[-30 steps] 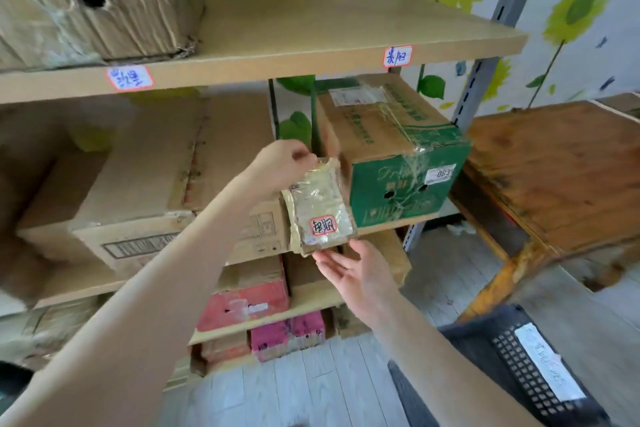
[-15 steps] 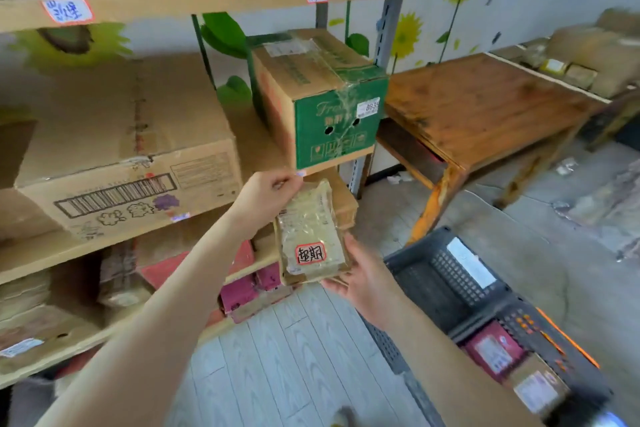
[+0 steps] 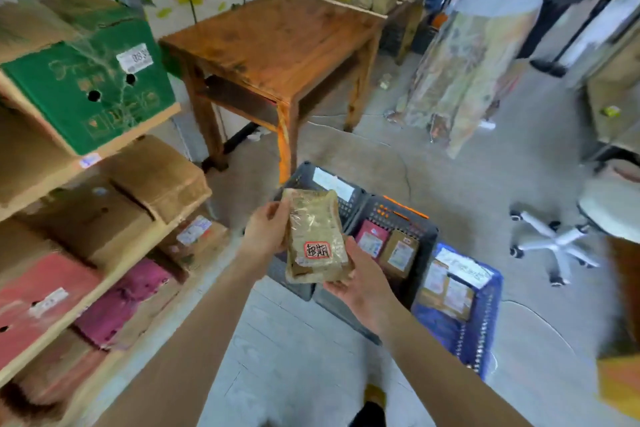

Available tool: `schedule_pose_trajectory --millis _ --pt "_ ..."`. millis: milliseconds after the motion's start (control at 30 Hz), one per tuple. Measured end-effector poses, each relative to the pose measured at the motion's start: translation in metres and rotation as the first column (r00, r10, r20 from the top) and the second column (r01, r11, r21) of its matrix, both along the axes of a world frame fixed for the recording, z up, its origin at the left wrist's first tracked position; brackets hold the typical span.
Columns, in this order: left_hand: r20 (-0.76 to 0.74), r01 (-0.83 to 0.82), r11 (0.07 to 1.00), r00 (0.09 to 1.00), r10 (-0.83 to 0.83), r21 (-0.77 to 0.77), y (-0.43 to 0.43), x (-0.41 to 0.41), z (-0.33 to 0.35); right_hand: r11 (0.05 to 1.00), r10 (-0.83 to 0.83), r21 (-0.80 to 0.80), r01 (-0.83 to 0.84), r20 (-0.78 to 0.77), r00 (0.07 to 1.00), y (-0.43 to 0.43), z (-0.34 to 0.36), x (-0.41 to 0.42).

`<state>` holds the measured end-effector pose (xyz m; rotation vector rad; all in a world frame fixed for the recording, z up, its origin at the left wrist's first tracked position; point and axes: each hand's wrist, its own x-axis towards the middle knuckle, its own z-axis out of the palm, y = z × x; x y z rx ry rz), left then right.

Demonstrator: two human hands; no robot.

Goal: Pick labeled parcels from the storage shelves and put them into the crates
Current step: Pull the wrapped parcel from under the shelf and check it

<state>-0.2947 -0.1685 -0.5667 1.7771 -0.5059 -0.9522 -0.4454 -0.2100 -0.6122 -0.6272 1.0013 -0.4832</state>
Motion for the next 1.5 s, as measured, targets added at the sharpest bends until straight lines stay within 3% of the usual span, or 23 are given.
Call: schedule_pose_trajectory --millis 200,500,867,967,1067,1233,1367,1500 --pt "-0.215 0.170 0.981 0.965 -0.148 0.089 -0.085 -0.107 -0.054 0.981 -0.177 0.063 0.181 -0.075 0.981 -0.074 -0.046 -0.099" --pt "-0.386 0.382 0.906 0.876 -0.290 0.185 -0.209 -0.256 -0.143 0.927 -0.288 0.179 0.330 -0.225 0.931 -0.186 -0.121 -0.248" --pt "-0.562 0.648 0.712 0.707 -0.429 0.272 -0.305 -0.333 -0.272 0.819 -0.397 0.314 0.481 -0.295 0.869 -0.265 -0.251 -0.330" --pt "-0.582 0.651 0.689 0.708 -0.400 0.319 -0.326 -0.349 -0.335 0.847 -0.357 0.309 0.432 -0.270 0.894 -0.275 -0.304 -0.350" --pt "-0.586 0.627 0.692 0.728 -0.356 0.358 -0.342 -0.369 -0.408 0.840 -0.303 0.360 0.405 -0.306 0.902 -0.289 -0.366 -0.375" --pt "-0.587 0.670 0.623 0.712 -0.385 0.404 -0.370 -0.416 -0.537 0.740 -0.424 0.342 0.579 -0.430 0.797 -0.318 -0.488 -0.402" --pt "-0.410 0.677 0.613 0.736 -0.539 0.408 -0.406 -0.451 -0.639 0.700 -0.521 0.280 0.657 -0.429 0.738 -0.352 -0.581 -0.416" --pt "-0.269 0.655 0.613 0.749 -0.606 0.443 -0.436 -0.474 -0.707 0.747 -0.501 0.203 0.633 -0.453 0.737 -0.383 -0.654 -0.427"
